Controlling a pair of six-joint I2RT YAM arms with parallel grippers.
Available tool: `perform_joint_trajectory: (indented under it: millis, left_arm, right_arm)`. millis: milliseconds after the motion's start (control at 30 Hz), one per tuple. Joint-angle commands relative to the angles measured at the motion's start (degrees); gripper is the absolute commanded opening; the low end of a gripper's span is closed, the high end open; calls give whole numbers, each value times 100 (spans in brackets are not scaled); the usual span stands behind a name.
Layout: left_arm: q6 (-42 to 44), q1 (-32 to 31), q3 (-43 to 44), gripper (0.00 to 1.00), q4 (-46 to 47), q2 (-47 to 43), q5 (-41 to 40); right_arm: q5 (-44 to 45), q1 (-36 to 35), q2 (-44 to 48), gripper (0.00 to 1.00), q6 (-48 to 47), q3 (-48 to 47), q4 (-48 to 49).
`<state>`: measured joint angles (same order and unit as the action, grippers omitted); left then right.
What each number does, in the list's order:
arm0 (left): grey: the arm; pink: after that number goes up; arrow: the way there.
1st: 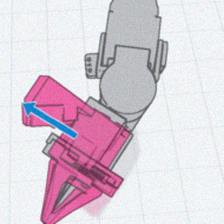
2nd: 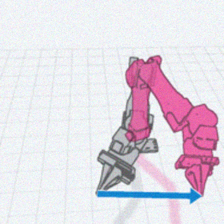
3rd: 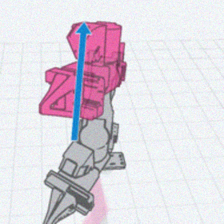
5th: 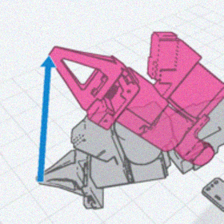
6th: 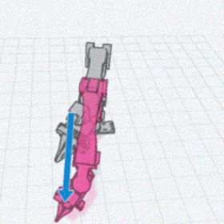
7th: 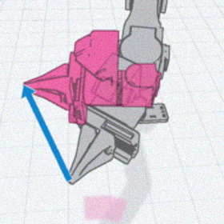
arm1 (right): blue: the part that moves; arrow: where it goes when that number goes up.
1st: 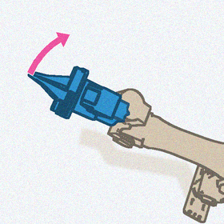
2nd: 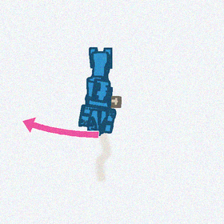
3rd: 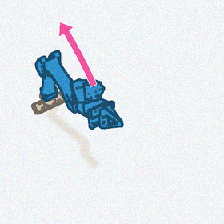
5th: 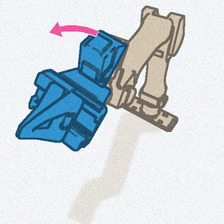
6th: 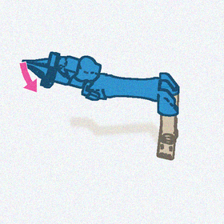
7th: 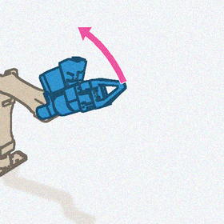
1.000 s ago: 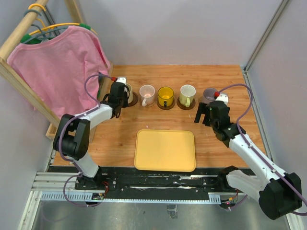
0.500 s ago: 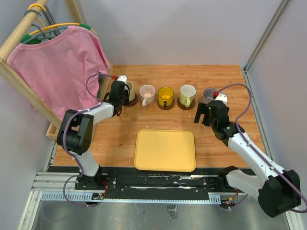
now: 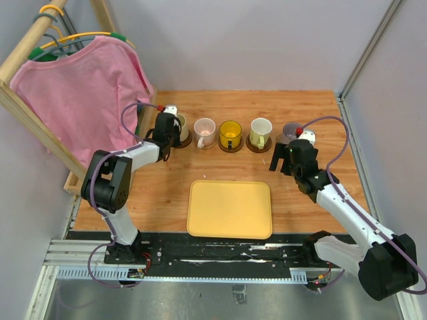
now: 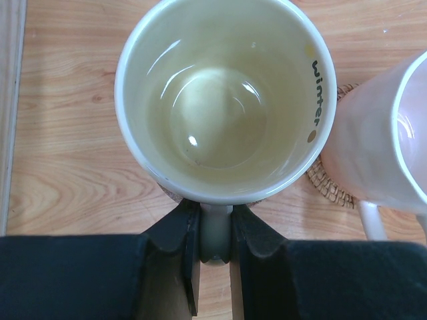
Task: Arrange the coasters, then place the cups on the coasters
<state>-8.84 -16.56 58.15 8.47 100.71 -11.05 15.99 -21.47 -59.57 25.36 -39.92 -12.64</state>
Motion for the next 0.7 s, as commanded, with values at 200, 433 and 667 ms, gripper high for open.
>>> perform_joint_trajectory:
  millis: [200,433,667]
  left_arm:
    - [-87,52,180,11,329,26,-38]
    - [-98,48,77,15,278,-73,-76]
    - [-164,47,-93,27,235,-210,-132]
  right_arm:
    - [-52,82,-25,98,-39,-173,96]
    - [-101,82,-33,98,-12,-165,108]
    - [-135,80,-25,98,11,-147,105]
